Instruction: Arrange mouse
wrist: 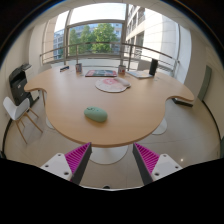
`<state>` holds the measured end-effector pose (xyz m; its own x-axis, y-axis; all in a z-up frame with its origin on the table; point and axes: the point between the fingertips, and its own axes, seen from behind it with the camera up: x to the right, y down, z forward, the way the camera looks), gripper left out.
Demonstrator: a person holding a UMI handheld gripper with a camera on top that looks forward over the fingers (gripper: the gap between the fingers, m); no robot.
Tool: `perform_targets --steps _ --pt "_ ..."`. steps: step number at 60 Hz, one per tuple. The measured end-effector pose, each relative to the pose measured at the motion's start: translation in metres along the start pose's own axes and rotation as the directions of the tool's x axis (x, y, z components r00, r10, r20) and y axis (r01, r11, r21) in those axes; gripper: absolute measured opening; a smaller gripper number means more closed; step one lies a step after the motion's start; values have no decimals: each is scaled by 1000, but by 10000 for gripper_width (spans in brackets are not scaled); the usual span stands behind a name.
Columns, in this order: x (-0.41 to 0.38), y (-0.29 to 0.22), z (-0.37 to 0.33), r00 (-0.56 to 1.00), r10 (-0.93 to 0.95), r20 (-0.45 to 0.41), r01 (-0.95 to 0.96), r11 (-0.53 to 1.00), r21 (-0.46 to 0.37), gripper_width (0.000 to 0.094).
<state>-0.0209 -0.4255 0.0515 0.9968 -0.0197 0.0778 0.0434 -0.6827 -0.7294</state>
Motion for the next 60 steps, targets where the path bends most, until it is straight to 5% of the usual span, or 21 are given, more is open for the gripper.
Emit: perform_targets --steps 19,33,40,46,60 --pt "-51 -48 142 990 -111 85 111 994 -2 846" --pt "-51 -82 180 985 -115 125 116 993 4 828" --pt "-52 -94 200 983 -89 158 89 996 8 724" --pt "-55 -101 204 982 -83 170 80 997 23 510" --pt "-53 -102 206 990 -74 118 72 997 23 418"
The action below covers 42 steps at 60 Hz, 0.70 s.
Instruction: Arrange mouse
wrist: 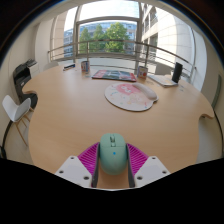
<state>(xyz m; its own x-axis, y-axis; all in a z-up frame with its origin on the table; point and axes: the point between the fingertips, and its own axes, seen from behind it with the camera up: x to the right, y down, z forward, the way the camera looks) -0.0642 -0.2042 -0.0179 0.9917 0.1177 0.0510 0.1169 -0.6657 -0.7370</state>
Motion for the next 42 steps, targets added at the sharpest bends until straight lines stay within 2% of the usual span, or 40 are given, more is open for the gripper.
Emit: perform_targets --steps 5,10,22,29,35,42 --pt "4 -7 -6 999 14 -39 -14 1000 1 401" --pt "9 -36 -32 995 34 -90 -30 999 43 402" --pt "41 -174 -92 978 135 -160 -88 959 268 401" --pt "63 -254 -80 974 148 -170 -78 929 363 400" --pt "80 -282 -22 975 150 -165 -82 929 360 399" --pt "90 -273 69 977 164 -140 -122 956 266 400"
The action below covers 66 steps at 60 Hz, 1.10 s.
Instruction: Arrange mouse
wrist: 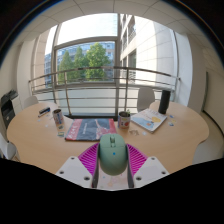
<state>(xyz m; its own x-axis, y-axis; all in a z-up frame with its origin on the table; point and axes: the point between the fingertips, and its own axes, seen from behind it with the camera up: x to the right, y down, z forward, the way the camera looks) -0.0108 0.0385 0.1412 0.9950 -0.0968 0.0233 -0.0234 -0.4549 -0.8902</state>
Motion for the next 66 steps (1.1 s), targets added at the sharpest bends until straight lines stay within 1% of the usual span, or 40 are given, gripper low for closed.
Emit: perform_targets --steps 3,4,8,13,18,20,21,23,26,29,32,38,47,56,66 --pt "3 27 32 1000 -12 -5 12 998 -60 403" --pt "3 43 45 1000 -13 -7 13 997 -75 402" --pt "3 67 69 1000 -19 -10 17 990 -139 406" --pt "4 102 94 999 -32 -5 30 979 -203 440" --pt "1 120 101 999 -45 9 46 965 -257 497" --pt "2 120 100 999 -46 13 48 965 -260 520" --pt "3 118 100 999 -47 11 48 966 -254 544" --pt "5 115 96 998 -56 7 56 966 -253 644" --pt "4 107 91 998 -62 14 64 969 -239 860" --pt "3 98 79 998 -62 12 63 973 -222 825" --pt "3 87 63 998 -62 14 63 975 -212 858" --pt "-1 70 20 998 -66 7 66 981 -185 851" --pt "-8 54 -65 998 -66 -8 64 989 -136 848" --pt "-18 59 -153 997 -78 -24 75 991 -115 848" --pt "-27 79 -223 995 -96 -35 91 989 -117 848"
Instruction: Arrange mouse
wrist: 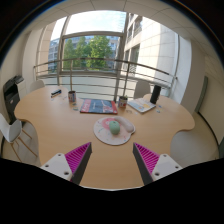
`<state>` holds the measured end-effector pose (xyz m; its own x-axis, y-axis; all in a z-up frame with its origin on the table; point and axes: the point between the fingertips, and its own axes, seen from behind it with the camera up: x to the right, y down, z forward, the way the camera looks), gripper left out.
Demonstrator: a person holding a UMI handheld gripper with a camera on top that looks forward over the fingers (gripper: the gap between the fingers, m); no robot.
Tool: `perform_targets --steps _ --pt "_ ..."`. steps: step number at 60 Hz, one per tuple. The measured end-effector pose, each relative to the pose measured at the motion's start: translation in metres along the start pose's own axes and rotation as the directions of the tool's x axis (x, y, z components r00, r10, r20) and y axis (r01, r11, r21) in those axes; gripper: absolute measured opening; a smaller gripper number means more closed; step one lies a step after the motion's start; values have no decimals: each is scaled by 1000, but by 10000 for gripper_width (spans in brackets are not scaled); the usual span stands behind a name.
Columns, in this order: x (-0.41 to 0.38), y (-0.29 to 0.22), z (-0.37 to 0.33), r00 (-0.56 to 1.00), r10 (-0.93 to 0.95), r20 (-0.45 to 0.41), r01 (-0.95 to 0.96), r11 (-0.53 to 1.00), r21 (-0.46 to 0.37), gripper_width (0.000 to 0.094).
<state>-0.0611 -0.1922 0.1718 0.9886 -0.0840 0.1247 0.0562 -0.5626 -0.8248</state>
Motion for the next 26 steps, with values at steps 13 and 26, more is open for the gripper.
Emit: perform_targets --steps 13,26 --pt "0 9 -43 1000 0 -9 0 1000 19 847" --pt "-6 12 -54 1000 8 -1 -8 1000 14 847"
